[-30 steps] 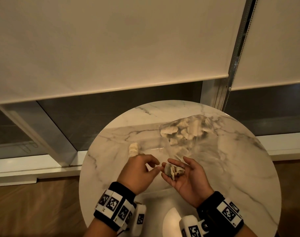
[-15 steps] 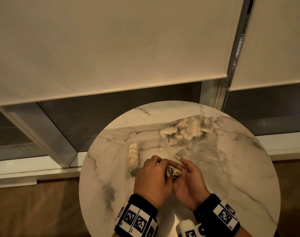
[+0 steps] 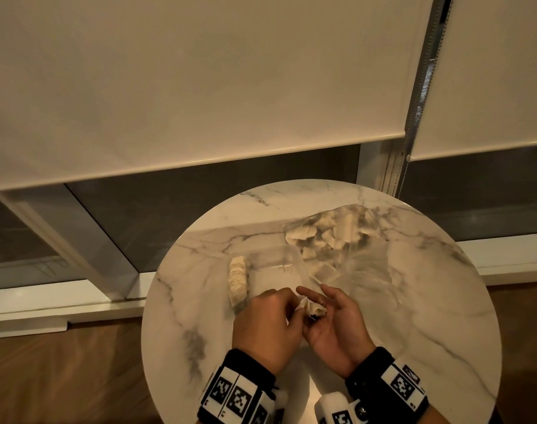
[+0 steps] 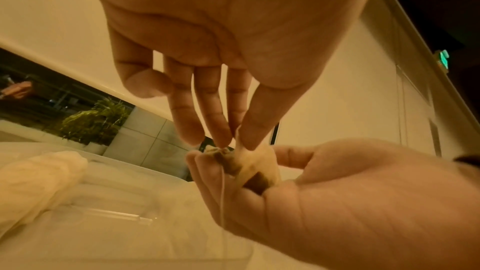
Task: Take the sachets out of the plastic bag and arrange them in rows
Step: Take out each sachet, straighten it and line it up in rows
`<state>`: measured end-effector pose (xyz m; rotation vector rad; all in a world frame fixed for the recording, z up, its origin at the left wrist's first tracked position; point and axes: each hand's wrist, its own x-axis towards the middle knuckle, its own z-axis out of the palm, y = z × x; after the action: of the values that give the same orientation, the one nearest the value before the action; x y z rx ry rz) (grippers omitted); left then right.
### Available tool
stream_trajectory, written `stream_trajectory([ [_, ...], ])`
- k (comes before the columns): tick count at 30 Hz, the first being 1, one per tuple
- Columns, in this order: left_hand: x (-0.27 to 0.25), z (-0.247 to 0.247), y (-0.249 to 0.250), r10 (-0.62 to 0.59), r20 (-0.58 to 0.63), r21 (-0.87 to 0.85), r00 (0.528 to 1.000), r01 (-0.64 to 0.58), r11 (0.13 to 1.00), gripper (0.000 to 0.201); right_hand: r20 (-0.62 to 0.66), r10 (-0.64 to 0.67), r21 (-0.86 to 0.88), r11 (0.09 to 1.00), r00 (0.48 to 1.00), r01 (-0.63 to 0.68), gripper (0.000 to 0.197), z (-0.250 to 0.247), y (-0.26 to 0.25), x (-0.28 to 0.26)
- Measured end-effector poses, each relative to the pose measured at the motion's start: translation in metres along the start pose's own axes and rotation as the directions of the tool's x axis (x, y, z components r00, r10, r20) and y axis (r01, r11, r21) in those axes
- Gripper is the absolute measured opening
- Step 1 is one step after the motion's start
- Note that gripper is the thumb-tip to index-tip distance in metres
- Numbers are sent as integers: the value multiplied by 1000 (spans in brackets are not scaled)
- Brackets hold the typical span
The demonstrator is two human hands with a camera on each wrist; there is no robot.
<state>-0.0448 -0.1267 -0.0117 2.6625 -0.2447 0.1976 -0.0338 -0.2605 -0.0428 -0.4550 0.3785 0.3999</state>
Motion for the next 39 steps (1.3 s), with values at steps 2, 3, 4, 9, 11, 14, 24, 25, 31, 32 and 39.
stream_trajectory([
  [2, 2, -5, -2, 1, -17, -92, 1000, -3, 996, 26, 13, 7, 17, 1000, 1000, -8, 44, 1, -1, -1],
  [3, 3, -7, -2, 2, -18, -147, 1000, -4, 989, 27, 21, 12, 29, 999, 1000, -13, 41, 2, 0, -1],
  [4, 4, -8, -3, 0, -15, -211, 1000, -3, 978, 26, 32, 16, 38, 999, 999, -17, 38, 3, 0, -2],
  [9, 3, -16, -3, -13, -14, -449, 1000, 6, 894, 14, 95, 25, 36, 999, 995, -29, 52, 0, 2, -1],
  [11, 3, -18, -4, -6, -24, -485, 1000, -7, 875, 10, 98, 28, 22, 999, 995, -31, 50, 0, 3, 0],
  [14, 5, -18, -7, -24, -40, -531, 999, -1, 847, 6, 100, 40, -2, 999, 994, -40, 41, 2, 3, -1],
  [24, 23, -23, -57, -225, -63, -418, 972, 179, 891, 10, -94, 31, 29, 999, 995, -28, 32, 1, 2, 4],
  [25, 25, -23, -65, -239, -49, -364, 970, 205, 908, 10, -97, 36, 23, 999, 995, -33, 30, 1, 2, 4],
  [31, 37, -15, -105, -320, 92, -194, 943, 332, 923, 15, -108, 44, 15, 999, 993, -42, 28, 0, 2, 4],
  [32, 38, -14, -107, -321, 115, -181, 940, 337, 924, 15, -109, 42, 15, 999, 993, -41, 29, 0, 2, 5],
  [39, 41, -11, -113, -268, 191, 20, 944, 269, 963, 2, -118, 39, 26, 999, 992, -36, 35, 0, 2, 6],
])
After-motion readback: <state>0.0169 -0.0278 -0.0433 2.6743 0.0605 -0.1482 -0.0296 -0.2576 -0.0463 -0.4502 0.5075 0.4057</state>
